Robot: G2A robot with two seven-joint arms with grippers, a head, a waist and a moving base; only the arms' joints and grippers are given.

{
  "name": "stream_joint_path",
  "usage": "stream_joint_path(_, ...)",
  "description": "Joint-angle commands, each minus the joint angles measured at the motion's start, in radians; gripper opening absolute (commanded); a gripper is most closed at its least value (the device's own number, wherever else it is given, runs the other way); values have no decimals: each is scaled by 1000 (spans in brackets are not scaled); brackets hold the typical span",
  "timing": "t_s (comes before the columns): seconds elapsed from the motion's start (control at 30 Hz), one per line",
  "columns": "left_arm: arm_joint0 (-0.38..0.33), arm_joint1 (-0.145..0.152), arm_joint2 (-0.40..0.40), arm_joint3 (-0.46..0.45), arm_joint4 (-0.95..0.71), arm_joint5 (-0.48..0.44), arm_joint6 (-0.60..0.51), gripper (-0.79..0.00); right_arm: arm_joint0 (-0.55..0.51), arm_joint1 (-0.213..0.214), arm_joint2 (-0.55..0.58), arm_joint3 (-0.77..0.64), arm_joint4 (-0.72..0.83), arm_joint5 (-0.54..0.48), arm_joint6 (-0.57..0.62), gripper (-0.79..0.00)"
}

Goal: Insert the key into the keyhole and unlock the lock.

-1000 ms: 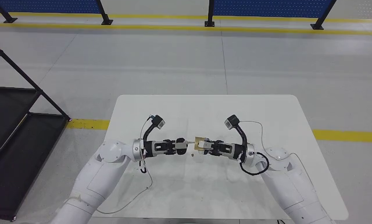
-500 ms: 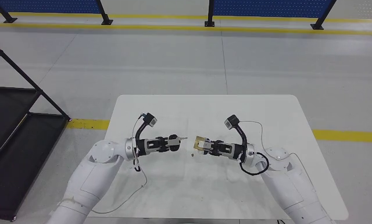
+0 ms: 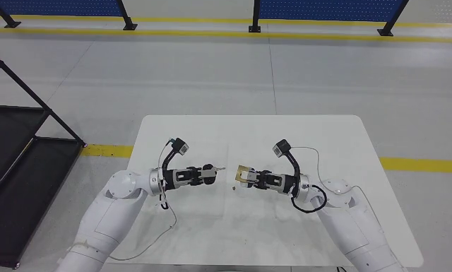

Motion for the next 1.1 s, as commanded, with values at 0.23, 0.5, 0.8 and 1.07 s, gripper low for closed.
stream_joint_path(0.23,88,14,-123,-163,733,-374,388,-785,0,0,0,0,0,0,0,-785)
stream_joint_path(0.5,164,-3,-179,-284,1446,-554,897,-785,0,0,0,0,0,0,0,-785)
stream_joint_path(0.8,171,-6,-180,-286,1525,-526,967,-785,0,0,0,0,0,0,0,-785)
stream_joint_path(1.07,125,0,-177,-268,1602,-505,926,-785,0,0,0,0,0,0,0,-785)
